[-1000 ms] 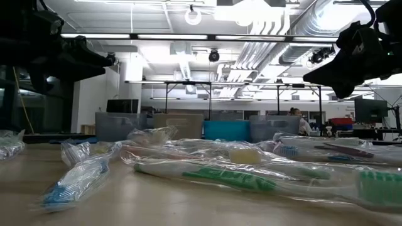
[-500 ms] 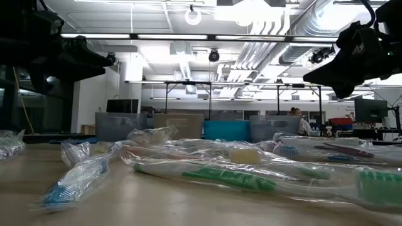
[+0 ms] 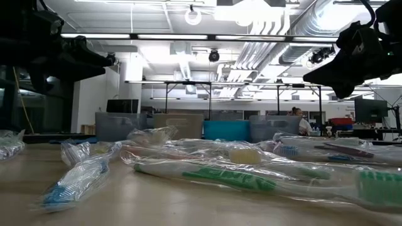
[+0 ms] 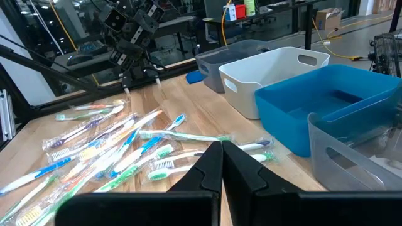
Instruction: Pick & Place Toothbrushes
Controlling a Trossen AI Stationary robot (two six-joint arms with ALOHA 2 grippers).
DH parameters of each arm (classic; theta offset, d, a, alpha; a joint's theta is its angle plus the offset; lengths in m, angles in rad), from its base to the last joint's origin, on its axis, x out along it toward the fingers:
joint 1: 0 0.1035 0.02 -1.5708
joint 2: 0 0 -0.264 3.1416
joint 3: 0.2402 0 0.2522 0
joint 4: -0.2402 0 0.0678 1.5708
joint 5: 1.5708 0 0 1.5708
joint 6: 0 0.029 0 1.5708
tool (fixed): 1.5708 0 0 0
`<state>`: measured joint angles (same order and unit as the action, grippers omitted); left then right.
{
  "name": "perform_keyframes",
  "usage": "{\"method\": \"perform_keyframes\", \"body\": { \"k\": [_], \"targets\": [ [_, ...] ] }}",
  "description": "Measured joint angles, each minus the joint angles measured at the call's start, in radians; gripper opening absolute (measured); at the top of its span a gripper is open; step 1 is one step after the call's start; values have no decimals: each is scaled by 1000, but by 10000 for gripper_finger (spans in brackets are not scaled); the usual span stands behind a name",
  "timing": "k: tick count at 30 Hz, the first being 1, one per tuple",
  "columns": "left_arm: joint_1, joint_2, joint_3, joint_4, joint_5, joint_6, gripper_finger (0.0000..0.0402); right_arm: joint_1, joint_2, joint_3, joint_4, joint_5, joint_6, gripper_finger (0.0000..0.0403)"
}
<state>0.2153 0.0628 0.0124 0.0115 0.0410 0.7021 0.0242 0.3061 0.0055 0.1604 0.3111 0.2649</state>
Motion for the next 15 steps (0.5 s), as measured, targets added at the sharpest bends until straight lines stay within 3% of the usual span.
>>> {"method": "perform_keyframes", "body": {
  "k": [7, 15],
  "targets": [
    [0, 0, 0, 0, 0, 0, 193, 0, 0, 0, 18, -6, -124, 2],
    [0, 0, 0, 0, 0, 0, 193, 0, 0, 0, 152, -40, 145, 2]
  ]
}}
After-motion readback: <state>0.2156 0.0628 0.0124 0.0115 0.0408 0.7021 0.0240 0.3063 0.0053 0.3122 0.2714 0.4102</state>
